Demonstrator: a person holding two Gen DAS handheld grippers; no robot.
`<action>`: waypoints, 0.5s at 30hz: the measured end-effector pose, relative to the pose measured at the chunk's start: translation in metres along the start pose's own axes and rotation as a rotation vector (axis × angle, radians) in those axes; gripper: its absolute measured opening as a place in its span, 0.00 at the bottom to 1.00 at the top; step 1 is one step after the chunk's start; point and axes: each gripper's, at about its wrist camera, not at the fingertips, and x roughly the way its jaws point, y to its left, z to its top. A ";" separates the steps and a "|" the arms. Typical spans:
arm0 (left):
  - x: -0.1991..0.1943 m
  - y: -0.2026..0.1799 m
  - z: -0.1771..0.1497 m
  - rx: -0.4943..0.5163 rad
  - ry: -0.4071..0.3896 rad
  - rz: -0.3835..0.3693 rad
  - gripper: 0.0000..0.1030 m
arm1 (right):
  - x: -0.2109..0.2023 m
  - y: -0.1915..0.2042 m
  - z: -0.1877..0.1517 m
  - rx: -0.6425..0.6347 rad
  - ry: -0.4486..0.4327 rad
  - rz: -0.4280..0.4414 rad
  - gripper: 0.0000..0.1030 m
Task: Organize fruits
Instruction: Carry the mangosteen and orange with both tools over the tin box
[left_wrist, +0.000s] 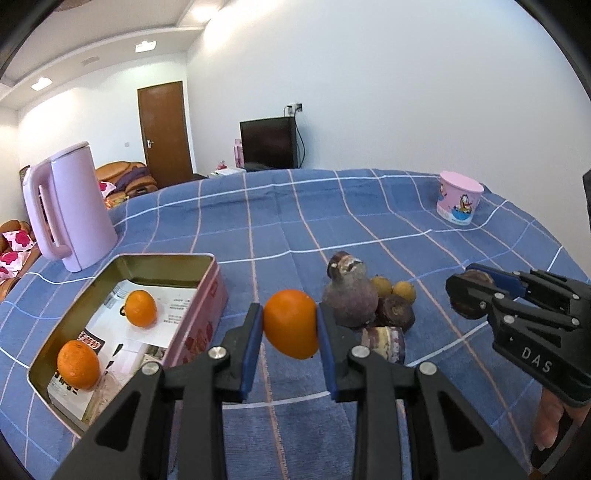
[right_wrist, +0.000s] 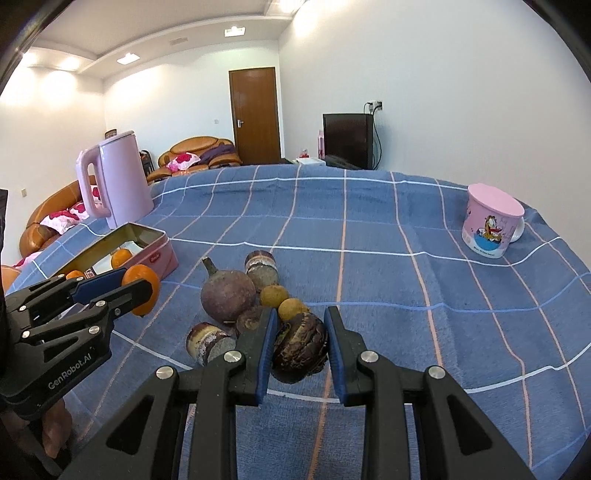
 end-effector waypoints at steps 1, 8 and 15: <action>-0.002 0.000 0.000 -0.001 -0.007 0.002 0.30 | -0.001 0.000 0.000 -0.001 -0.006 -0.002 0.27; -0.006 -0.001 0.000 0.003 -0.029 0.014 0.30 | -0.007 0.001 0.000 -0.004 -0.041 -0.012 0.27; -0.011 0.000 -0.002 -0.004 -0.051 0.029 0.30 | -0.011 0.002 -0.001 -0.008 -0.065 -0.018 0.27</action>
